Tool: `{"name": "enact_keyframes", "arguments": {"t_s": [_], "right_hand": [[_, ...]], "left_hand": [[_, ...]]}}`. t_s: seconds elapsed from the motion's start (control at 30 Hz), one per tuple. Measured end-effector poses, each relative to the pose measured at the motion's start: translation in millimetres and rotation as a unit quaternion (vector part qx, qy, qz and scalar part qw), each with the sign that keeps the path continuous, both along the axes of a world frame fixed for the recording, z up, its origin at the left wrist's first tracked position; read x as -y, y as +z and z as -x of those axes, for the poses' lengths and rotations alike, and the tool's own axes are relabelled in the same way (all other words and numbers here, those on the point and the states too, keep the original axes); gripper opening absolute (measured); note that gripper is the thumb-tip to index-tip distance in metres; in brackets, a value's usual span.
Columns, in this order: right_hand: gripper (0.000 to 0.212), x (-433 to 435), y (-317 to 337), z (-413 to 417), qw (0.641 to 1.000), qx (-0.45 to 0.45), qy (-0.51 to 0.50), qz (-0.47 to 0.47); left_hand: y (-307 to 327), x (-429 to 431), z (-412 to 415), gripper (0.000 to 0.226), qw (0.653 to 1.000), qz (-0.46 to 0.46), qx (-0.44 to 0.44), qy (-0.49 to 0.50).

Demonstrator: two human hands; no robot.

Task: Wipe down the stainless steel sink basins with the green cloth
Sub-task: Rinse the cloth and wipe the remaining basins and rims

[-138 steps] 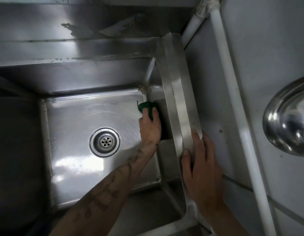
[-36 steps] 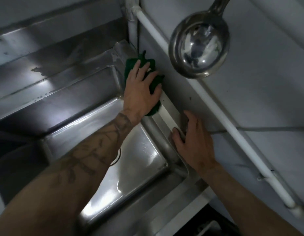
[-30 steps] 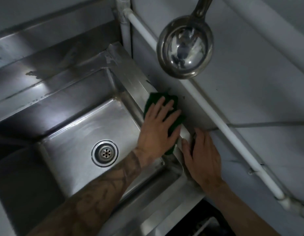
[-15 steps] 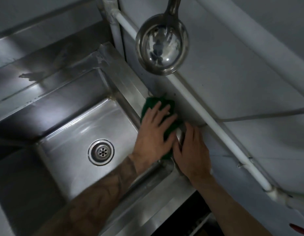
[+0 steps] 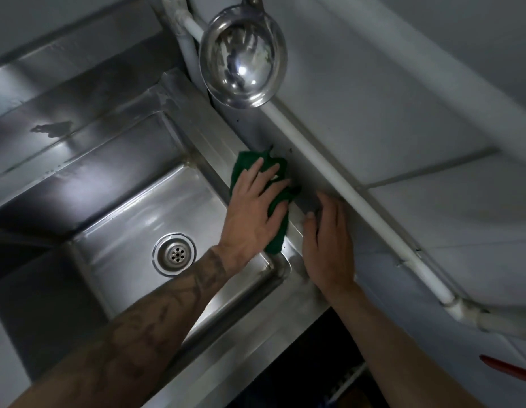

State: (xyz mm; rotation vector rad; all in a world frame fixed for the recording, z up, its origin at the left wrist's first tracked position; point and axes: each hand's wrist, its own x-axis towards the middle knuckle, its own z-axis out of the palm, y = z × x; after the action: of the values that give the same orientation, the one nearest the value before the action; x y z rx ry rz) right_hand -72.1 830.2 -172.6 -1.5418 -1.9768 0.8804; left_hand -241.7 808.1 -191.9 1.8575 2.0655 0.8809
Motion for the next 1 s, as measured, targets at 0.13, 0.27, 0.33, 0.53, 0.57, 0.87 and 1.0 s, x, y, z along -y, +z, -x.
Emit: {"name": "enact_keyframes", "arguments": {"t_s": [0.13, 0.27, 0.33, 0.53, 0.57, 0.87, 1.0], "right_hand": [[0.046, 6.5, 9.3, -19.5, 0.999, -0.049, 0.021, 0.008], [0.044, 20.7, 7.8, -50.9, 0.999, -0.02, 0.047, -0.005], [0.045, 28.2, 4.7, -65.3, 0.999, -0.003, 0.045, -0.005], [0.052, 42.8, 6.7, -83.8, 0.999, -0.003, 0.036, 0.025], [0.052, 43.4, 6.3, -84.2, 0.999, 0.001, 0.042, 0.029], [0.05, 44.0, 18.1, -74.0, 0.999, -0.033, 0.025, 0.015], [0.049, 31.2, 22.6, -67.0, 0.996, 0.002, 0.077, -0.035]], "left_hand": [[8.1, 37.1, -48.4, 0.042, 0.99, 0.032, 0.02, -0.136], [6.7, 51.9, -74.6, 0.042, 0.968, 0.032, -0.006, -0.251], [7.0, 46.4, -63.8, 0.044, 0.959, 0.026, -0.039, -0.279], [12.6, 21.3, -26.3, 0.05, 0.981, 0.059, -0.083, -0.166], [13.8, 17.9, -24.2, 0.05, 0.985, 0.066, -0.076, -0.143], [17.1, 46.2, -96.0, 0.046, 0.968, 0.058, -0.012, -0.243], [35.9, 75.0, -74.5, 0.067, 0.987, 0.066, 0.018, -0.148]]}}
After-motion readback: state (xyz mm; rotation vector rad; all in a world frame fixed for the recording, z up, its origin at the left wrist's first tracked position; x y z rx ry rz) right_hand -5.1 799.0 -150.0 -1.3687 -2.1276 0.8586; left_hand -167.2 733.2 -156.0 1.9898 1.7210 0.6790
